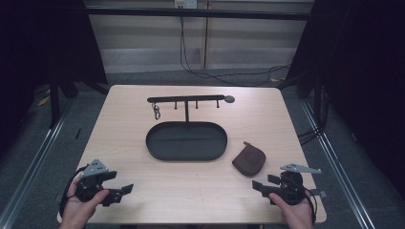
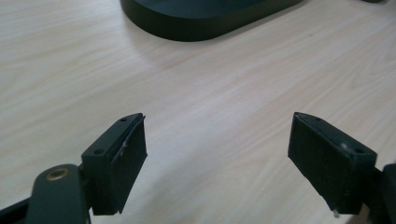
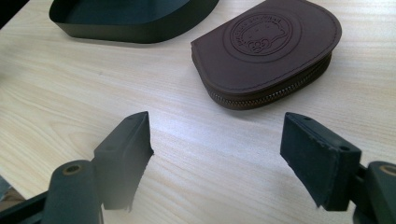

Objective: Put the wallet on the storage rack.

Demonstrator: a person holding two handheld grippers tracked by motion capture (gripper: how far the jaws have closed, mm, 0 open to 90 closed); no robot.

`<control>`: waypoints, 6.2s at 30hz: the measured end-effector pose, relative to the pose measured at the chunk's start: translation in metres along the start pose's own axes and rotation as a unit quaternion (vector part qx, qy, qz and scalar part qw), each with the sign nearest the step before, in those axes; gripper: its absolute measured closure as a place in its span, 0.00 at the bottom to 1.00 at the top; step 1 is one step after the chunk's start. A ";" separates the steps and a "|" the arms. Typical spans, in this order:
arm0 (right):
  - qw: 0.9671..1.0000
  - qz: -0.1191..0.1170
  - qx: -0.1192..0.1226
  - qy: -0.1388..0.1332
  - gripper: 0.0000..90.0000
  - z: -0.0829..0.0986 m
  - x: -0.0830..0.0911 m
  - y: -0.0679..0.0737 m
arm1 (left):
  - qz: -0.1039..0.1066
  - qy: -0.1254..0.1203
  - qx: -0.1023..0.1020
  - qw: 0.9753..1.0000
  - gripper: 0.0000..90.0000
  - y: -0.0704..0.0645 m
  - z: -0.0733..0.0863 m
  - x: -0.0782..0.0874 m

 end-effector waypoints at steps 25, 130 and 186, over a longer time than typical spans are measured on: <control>0.993 0.005 0.014 0.117 0.27 -0.073 -0.019 -0.012 | 0.025 0.012 0.014 1.000 0.22 0.001 0.017 -0.013; 0.956 0.089 -0.004 0.278 0.94 -0.165 -0.052 -0.013 | 0.042 0.015 0.002 0.999 0.23 0.001 0.019 -0.011; 0.959 0.120 0.033 0.255 0.98 -0.214 -0.024 0.024 | 0.040 0.011 0.010 0.999 0.21 0.003 0.016 -0.010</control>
Point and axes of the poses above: each handheld gripper's, and its own axes: x roughly backward along the jaws, z roughly out of its underside, y roughly to its left, the point moved 1 cm from there along -x, roughly forward along the jaws, and after that the axes turned 2 degrees about y, right-handed, at the moved point
